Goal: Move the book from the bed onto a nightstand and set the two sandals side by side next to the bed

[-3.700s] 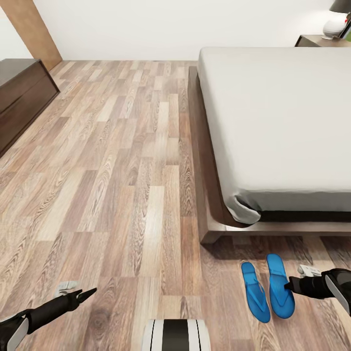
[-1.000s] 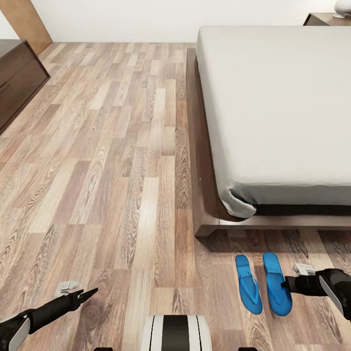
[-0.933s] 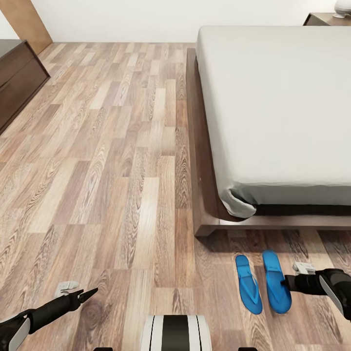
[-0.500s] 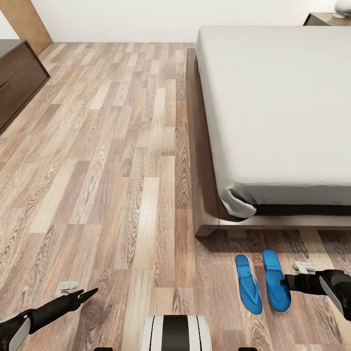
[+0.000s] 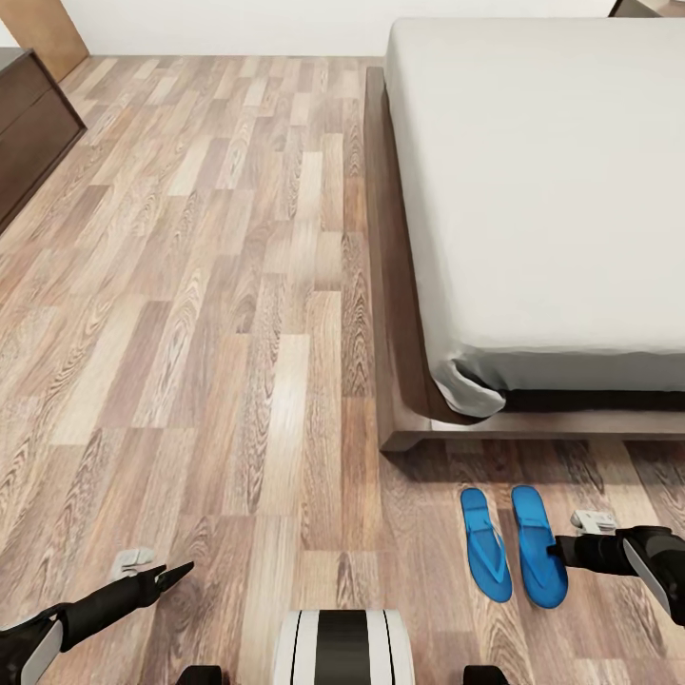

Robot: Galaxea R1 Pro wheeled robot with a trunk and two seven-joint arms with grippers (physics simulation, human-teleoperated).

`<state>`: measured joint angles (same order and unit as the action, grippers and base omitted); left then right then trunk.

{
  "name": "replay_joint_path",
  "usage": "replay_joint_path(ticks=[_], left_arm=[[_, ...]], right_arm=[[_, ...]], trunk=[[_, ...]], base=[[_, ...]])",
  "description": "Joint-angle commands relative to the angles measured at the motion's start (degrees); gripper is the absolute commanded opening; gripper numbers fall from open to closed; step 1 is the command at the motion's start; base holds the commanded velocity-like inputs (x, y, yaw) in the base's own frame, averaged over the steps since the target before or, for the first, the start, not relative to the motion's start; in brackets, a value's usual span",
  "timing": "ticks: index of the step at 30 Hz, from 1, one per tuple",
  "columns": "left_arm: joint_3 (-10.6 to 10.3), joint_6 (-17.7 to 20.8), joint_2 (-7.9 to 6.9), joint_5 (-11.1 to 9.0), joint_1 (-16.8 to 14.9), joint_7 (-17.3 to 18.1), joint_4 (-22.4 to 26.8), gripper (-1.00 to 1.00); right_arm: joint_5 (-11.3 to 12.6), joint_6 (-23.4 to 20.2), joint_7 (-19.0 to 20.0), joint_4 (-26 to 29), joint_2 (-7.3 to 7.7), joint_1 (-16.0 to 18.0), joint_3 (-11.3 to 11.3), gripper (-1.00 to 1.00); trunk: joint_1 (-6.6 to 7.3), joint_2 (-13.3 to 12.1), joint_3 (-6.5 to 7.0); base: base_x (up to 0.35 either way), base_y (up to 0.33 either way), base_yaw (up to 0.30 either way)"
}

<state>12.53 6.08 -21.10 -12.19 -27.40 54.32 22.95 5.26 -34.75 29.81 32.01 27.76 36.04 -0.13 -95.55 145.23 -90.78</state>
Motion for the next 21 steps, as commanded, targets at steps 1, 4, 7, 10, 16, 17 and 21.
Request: replay_joint_path(ticks=[1, 4, 7, 10, 16, 17, 21], left_arm=[[0.13, 0.6, 0.05, -0.29, -0.02, 0.26, -0.01, 1.0], [0.13, 0.6, 0.16, -0.29, -0.02, 0.26, -0.01, 1.0], [0.13, 0.6, 0.18, -0.29, -0.02, 0.26, -0.01, 1.0], [0.13, 0.6, 0.18, -0.29, -0.02, 0.26, -0.01, 1.0], [0.13, 0.6, 0.18, -0.29, -0.02, 0.26, -0.01, 1.0], [0.13, 0.6, 0.18, -0.29, -0.02, 0.26, -0.01, 1.0], [0.13, 0.6, 0.18, -0.29, -0.02, 0.26, -0.01, 1.0]], right_arm=[[0.54, -0.49, -0.1, 0.06, 0.02, 0.0, -0.01, -1.0], [0.54, -0.48, -0.1, 0.07, 0.02, 0.02, 0.02, -1.0], [0.54, -0.48, -0.1, 0.07, 0.02, 0.03, 0.02, -1.0], [0.54, -0.49, -0.1, 0.1, 0.02, 0.04, 0.01, -1.0], [0.54, -0.49, -0.1, 0.15, 0.02, 0.01, 0.0, -1.0], [0.54, -0.49, -0.1, 0.15, 0.02, 0.0, 0.0, -1.0], [0.54, -0.48, -0.1, 0.16, 0.02, 0.01, 0.02, -1.0]], trunk=[[-0.02, 0.03, -0.25], [-0.09, 0.07, -0.92], [-0.17, 0.11, -1.58], [-0.25, 0.15, -2.25], [-0.27, 0.16, -2.47], [-0.27, 0.16, -2.47], [-0.27, 0.16, -2.47]], base=[[0.0, 0.0, 0.0], [0.0, 0.0, 0.0], [0.0, 0.0, 0.0], [0.0, 0.0, 0.0], [0.0, 0.0, 0.0], [0.0, 0.0, 0.0], [0.098, -0.013, 0.0]])
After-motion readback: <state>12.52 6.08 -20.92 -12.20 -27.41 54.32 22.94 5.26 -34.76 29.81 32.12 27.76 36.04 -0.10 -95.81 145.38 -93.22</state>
